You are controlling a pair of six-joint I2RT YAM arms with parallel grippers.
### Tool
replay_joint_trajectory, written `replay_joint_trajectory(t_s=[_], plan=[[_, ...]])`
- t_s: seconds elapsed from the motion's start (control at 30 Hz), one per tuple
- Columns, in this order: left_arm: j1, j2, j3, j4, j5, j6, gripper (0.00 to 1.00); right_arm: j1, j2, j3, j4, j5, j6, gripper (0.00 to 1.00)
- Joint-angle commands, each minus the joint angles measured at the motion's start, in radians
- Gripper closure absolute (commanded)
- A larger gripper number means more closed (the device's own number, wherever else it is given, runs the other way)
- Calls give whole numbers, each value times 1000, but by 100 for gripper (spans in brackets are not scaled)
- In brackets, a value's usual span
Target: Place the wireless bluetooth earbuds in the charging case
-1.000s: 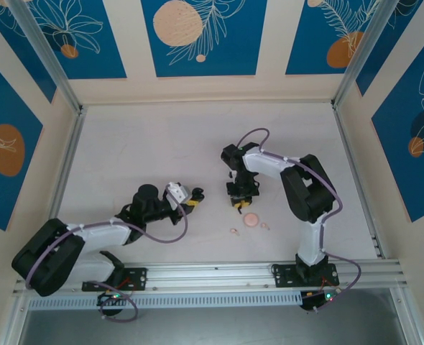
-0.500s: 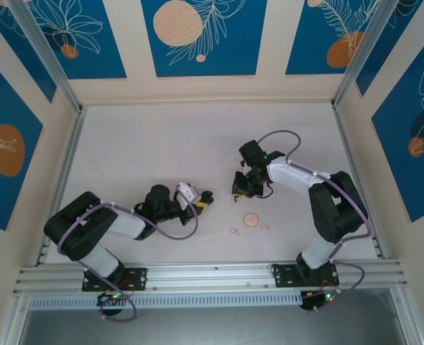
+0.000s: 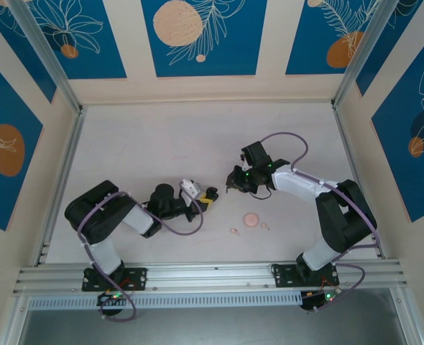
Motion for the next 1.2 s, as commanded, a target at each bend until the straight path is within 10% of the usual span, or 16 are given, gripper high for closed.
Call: replay_joint_trajectory(t_s=[0.0,1.17], plan=[[-11,28,19,96,8,-39,93,20,-34,-15,66,-18,40,83],[-11,84,1,249,-40,-141,93,108,-100,-64,207,73,102,83]])
